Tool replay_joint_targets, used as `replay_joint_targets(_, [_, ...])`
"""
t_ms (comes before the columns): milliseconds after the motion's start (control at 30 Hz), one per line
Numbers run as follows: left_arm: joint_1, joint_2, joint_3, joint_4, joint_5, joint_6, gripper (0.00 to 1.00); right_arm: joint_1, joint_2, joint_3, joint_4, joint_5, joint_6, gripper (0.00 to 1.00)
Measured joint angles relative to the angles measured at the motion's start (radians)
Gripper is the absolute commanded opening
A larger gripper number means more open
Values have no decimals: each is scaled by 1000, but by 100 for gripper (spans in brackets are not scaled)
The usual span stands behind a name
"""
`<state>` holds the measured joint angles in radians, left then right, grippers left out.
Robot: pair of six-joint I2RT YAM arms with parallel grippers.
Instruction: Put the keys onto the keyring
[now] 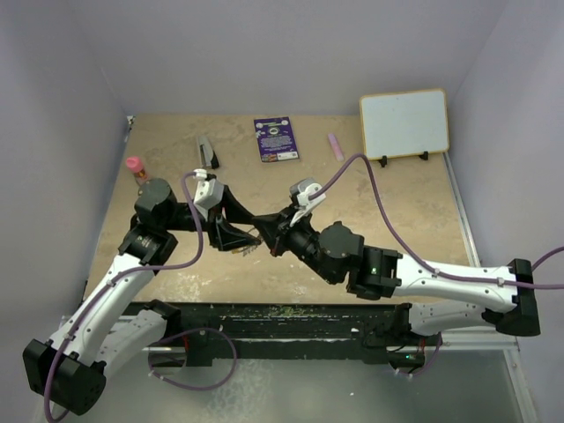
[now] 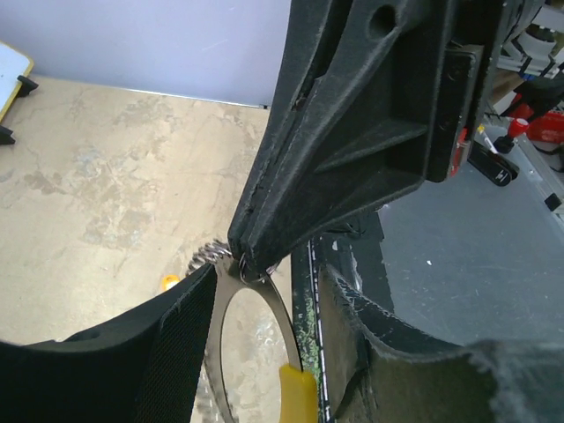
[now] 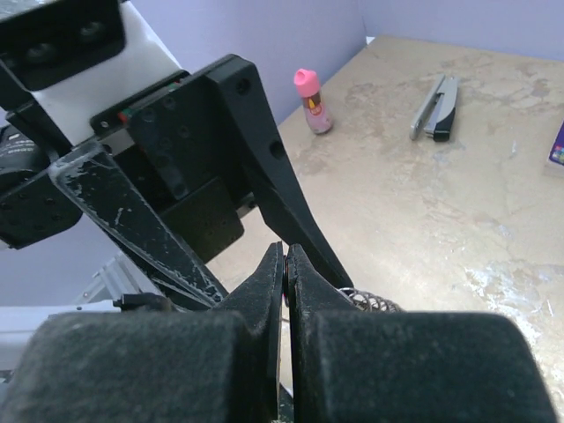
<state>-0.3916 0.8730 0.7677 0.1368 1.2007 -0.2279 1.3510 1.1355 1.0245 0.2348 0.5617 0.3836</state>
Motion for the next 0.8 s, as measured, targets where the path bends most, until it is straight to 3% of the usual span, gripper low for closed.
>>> replay_joint_targets(100, [-3, 4, 8, -1, -2, -16, 47, 13, 15, 15, 15, 19, -13, 0])
replay_joint_targets(233, [-4, 6, 14, 20, -1, -30, 26, 24, 25, 16, 25, 32, -21, 0])
replay_joint_targets(533, [-4, 6, 14, 71, 12, -48, 17, 35, 21, 16, 49, 50, -30, 0])
replay_joint_targets(667, [-4, 6, 14, 84, 29, -47, 6, 40, 11, 14, 49, 50, -33, 0])
replay_joint_targets(800, [-5, 4, 14, 97, 45, -50, 4, 47, -1, 4, 59, 49, -34, 0])
